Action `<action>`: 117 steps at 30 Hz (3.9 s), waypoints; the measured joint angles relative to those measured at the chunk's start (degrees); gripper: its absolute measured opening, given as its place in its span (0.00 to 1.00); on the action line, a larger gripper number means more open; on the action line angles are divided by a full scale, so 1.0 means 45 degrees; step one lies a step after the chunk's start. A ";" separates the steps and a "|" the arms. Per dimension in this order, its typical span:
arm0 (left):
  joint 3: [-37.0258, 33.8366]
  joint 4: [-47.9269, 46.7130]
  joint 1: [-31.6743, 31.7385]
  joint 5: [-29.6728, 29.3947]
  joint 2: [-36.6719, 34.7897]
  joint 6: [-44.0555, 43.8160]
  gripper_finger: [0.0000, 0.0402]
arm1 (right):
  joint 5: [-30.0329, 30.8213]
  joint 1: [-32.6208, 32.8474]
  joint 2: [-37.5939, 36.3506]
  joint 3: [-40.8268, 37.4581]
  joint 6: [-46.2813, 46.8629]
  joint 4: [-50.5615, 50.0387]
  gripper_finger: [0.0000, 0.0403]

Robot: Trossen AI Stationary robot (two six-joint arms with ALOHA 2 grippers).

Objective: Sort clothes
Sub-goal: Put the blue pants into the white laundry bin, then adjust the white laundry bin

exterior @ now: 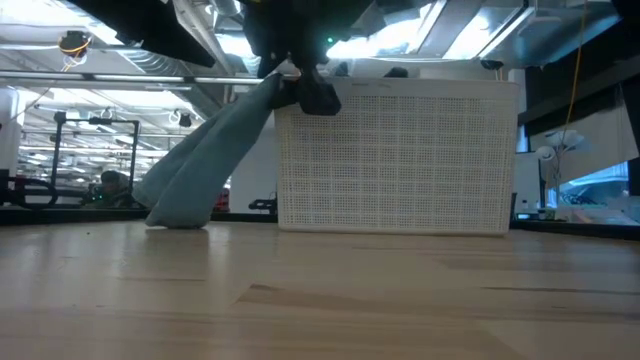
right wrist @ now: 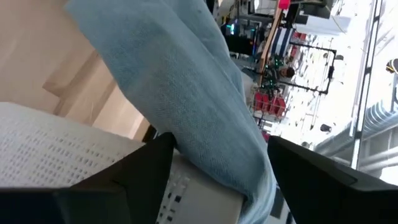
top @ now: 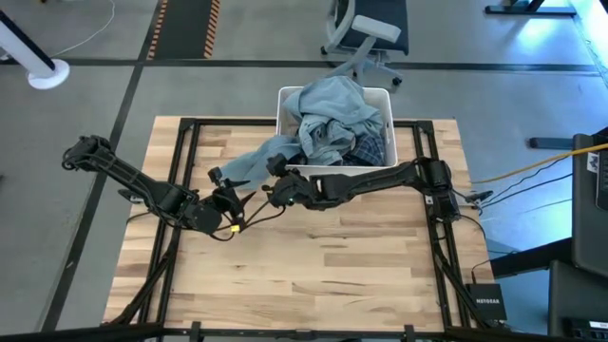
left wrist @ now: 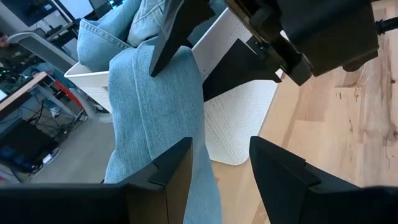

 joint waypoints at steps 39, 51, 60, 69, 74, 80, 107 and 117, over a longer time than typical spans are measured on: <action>0.0000 0.0002 0.0005 0.0024 0.0000 -0.0005 0.39 | 0.3548 -0.0659 -0.0632 0.8879 -0.2071 -0.5653 0.06; 0.0000 0.0006 0.0005 0.0024 0.0000 -0.0034 0.39 | 0.0703 -0.2126 -0.1450 0.8720 0.6482 -1.5456 0.06; 0.0000 0.0019 0.0005 0.0024 0.0000 -0.0272 0.39 | -0.3166 -0.2828 -0.1307 0.5762 0.7677 -1.5369 0.05; 0.0000 -0.0402 -0.0034 0.0019 0.0000 -0.0600 0.39 | -0.5576 -0.4004 -0.1297 0.2194 0.7701 -1.3552 0.05; 0.0000 -0.0542 -0.0029 0.0024 0.0000 -0.0675 0.39 | -0.5948 -0.4331 -0.1360 0.1971 0.8065 -1.3681 0.06; 0.0000 -0.0548 -0.0033 0.0024 0.0000 -0.0910 0.39 | -0.5802 -0.4127 -0.1594 0.1956 0.8981 -1.4353 0.15; 0.0000 -0.0440 -0.0019 0.0510 -0.0005 -0.0996 0.39 | -0.7356 -0.0454 -0.6574 0.1843 1.0190 -1.3263 0.52; 0.0000 -0.0436 -0.0019 0.0510 -0.0005 -0.1035 0.39 | -0.7045 0.2756 -0.6504 -0.2387 1.0044 -0.9139 0.52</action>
